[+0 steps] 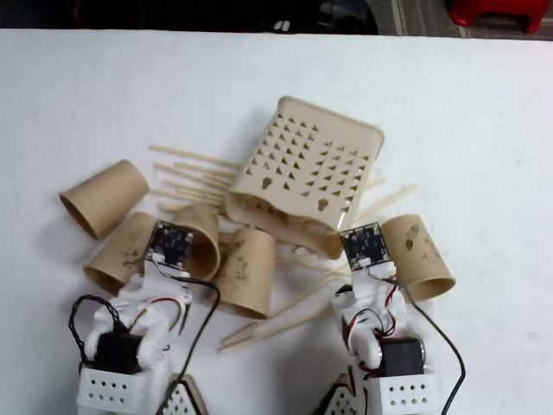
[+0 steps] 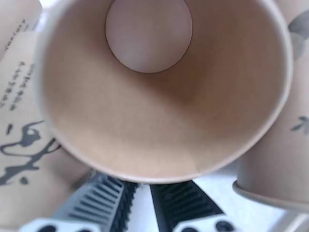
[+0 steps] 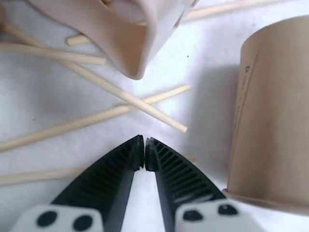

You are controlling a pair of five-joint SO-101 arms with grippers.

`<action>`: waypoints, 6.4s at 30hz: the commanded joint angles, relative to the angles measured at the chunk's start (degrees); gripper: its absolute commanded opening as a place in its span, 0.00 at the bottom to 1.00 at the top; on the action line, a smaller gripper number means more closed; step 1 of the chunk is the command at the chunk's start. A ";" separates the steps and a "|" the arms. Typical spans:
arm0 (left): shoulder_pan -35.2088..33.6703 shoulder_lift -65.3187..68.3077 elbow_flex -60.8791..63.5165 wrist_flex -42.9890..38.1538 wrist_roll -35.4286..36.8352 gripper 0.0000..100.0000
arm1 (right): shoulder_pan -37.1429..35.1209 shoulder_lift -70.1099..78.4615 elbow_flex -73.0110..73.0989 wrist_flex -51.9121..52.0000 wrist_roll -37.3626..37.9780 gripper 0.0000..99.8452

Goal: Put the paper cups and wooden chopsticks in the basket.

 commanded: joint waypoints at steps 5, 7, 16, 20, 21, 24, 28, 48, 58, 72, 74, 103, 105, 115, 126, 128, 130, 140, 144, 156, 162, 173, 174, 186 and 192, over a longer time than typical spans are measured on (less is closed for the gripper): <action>0.57 -0.48 -0.26 0.09 -0.44 0.03 | 0.66 -0.48 0.53 0.13 -0.26 0.02; 0.57 -0.48 -0.26 0.09 -0.44 0.03 | 0.66 -0.48 0.53 0.13 -0.26 0.02; 0.57 -0.48 -0.26 0.09 -0.44 0.03 | 0.66 -0.48 0.53 0.13 -0.26 0.02; 0.57 -0.48 -0.26 0.09 -0.44 0.03 | 0.66 -0.48 0.53 0.13 -0.26 0.02; 0.57 -0.48 -0.26 0.09 -0.44 0.03 | 0.66 -0.48 0.53 0.13 -0.26 0.02; 0.57 -0.48 -0.26 0.09 -0.44 0.03 | 0.66 -0.48 0.53 0.13 -0.26 0.02; 0.57 -0.48 -0.26 0.09 -0.44 0.03 | 0.66 -0.48 0.53 0.13 -0.26 0.02; 0.57 -0.48 -0.26 0.09 -0.44 0.03 | 0.66 -0.48 0.53 0.13 -0.26 0.02; 0.92 -0.48 -0.26 0.09 -0.26 0.03 | 0.22 -0.48 0.53 0.13 -0.44 0.02; 0.57 -0.48 -14.24 -0.35 -0.35 0.03 | 3.03 -0.57 -14.51 0.31 7.38 0.02; 0.57 -0.48 -15.82 -0.35 -0.35 0.03 | 4.00 -0.57 -19.08 -0.04 14.42 0.02; -4.79 -0.48 -16.09 -0.26 -0.79 0.03 | -11.91 45.85 -43.69 -11.91 25.14 0.26; -4.79 -0.48 -16.09 -0.26 -0.79 0.03 | -11.91 50.51 -43.96 -14.73 26.99 0.26; -4.79 -0.48 -14.42 -1.93 -0.79 0.03 | -10.68 61.05 -43.52 -23.25 41.05 0.26; -5.05 -0.48 -14.42 -1.93 -0.79 0.03 | -2.95 63.96 -43.78 -37.49 41.93 0.05; -5.05 -0.48 -14.42 -1.93 -0.79 0.03 | -2.95 61.93 -43.87 -37.67 41.76 0.02; -5.05 -0.48 -14.42 -1.93 -0.79 0.03 | -3.21 59.21 -43.87 -37.58 41.76 0.03; -5.05 -0.48 -14.33 -1.93 -0.79 0.03 | -3.56 51.56 -51.43 -29.85 39.21 0.02; -5.05 -0.48 -14.33 -1.93 -0.79 0.03 | -3.56 51.56 -56.70 -25.01 35.69 0.02; -5.05 -0.48 -14.24 -1.93 -0.79 0.03 | 0.40 69.05 -69.54 -24.75 28.40 0.02; -5.05 -0.48 -14.24 -1.93 -0.79 0.03 | 4.35 78.99 -78.51 -24.75 28.84 0.02; -5.05 -0.48 -14.24 -1.93 -0.79 0.03 | 5.76 93.05 -89.32 -24.31 33.67 0.04; -5.05 -0.48 -14.24 -1.93 -0.79 0.03 | 6.29 93.05 -89.41 -23.87 33.67 0.07; -5.05 -0.48 -14.24 -1.93 -0.79 0.03 | 5.23 79.43 -95.03 -2.15 33.58 0.24; -5.05 -0.48 -14.24 -1.93 -0.79 0.03 | 1.19 72.84 -95.03 9.63 33.58 0.23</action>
